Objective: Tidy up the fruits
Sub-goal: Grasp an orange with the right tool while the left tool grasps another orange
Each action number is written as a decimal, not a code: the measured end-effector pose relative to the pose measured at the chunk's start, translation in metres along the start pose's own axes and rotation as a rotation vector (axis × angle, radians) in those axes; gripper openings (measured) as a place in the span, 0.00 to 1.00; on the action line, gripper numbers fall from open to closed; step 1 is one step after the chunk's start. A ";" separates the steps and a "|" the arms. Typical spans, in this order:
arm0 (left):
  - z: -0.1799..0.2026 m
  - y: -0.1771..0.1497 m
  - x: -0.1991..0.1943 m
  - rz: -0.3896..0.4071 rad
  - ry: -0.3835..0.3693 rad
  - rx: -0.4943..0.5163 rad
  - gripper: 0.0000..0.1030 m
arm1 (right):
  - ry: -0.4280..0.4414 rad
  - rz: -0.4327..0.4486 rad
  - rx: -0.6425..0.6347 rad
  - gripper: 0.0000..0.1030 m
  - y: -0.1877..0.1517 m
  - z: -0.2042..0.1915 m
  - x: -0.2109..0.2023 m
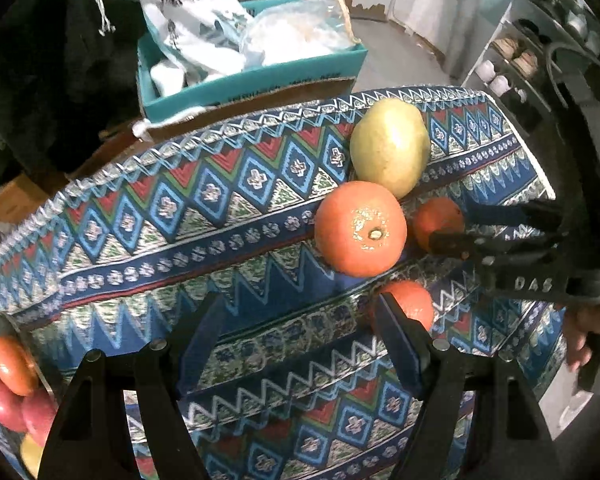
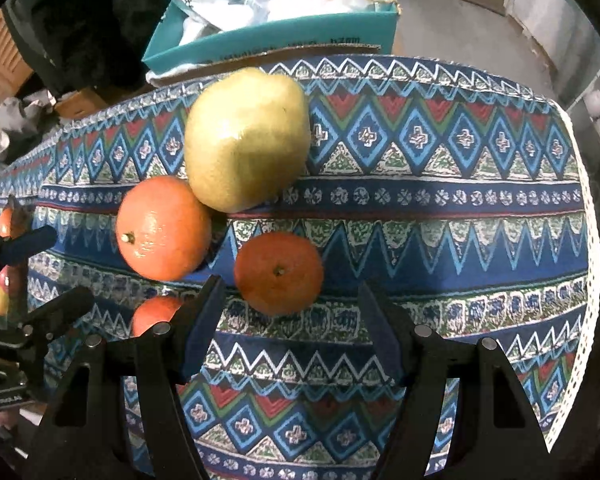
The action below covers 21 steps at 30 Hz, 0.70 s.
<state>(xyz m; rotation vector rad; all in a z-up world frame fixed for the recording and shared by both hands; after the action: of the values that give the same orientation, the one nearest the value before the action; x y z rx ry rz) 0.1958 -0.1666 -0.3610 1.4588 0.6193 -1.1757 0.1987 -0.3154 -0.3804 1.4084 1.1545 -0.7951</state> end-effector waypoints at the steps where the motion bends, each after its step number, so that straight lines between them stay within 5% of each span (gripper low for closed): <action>1: 0.001 0.000 0.002 -0.001 -0.008 -0.007 0.76 | 0.002 -0.003 -0.003 0.68 0.000 -0.001 0.003; 8: 0.012 0.009 0.012 -0.008 -0.030 -0.006 0.76 | 0.037 -0.010 -0.010 0.48 -0.001 -0.005 0.016; 21: 0.030 0.019 0.038 -0.042 -0.066 -0.007 0.79 | -0.093 0.078 0.017 0.47 0.013 0.025 -0.009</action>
<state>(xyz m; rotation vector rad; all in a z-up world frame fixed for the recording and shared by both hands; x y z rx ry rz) 0.2163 -0.2085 -0.3839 1.4017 0.6106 -1.2479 0.2118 -0.3411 -0.3726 1.4073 1.0174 -0.8081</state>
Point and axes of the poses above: each gripper's, at about its wrist camera, not at the fingertips, and x roughly the way its jaws point, z to its right, y to its top, the point moved 10 cm from there along x, roughly the way its jaws point, and after that the axes turned 5 degrees about z, right-handed, at the moved point
